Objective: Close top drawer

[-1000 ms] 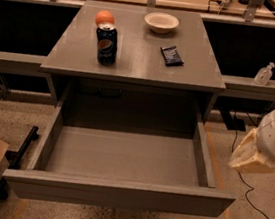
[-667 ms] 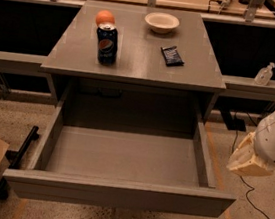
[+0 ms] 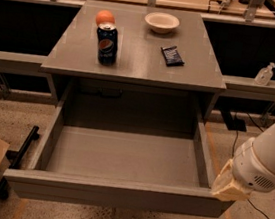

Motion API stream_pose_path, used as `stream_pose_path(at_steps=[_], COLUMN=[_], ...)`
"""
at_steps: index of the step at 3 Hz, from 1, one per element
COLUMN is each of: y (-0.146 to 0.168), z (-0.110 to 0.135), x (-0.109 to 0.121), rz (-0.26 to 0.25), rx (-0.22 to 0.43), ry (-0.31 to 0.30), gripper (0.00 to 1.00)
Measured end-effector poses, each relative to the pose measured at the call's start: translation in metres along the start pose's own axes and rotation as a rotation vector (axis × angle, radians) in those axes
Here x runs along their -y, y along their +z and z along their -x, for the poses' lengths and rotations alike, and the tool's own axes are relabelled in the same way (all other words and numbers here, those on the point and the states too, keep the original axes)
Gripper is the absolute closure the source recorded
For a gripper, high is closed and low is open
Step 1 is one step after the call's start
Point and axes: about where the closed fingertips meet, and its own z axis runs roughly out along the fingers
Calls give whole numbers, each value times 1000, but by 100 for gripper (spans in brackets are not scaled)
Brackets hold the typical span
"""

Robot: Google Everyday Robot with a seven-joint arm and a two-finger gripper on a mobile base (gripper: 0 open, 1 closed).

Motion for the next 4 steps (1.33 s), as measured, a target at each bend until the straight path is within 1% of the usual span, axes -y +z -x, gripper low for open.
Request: stream_pose_path(at_steps=[1,2,3,4], y=[55,108,130,118], z=[-15,-24,-24,-1], x=[-13,-27,-20,33], rz=[106,202,217,84], rx=[9,-2,2,68], ry=[58,91,89,56], gripper=[100,100,100,100])
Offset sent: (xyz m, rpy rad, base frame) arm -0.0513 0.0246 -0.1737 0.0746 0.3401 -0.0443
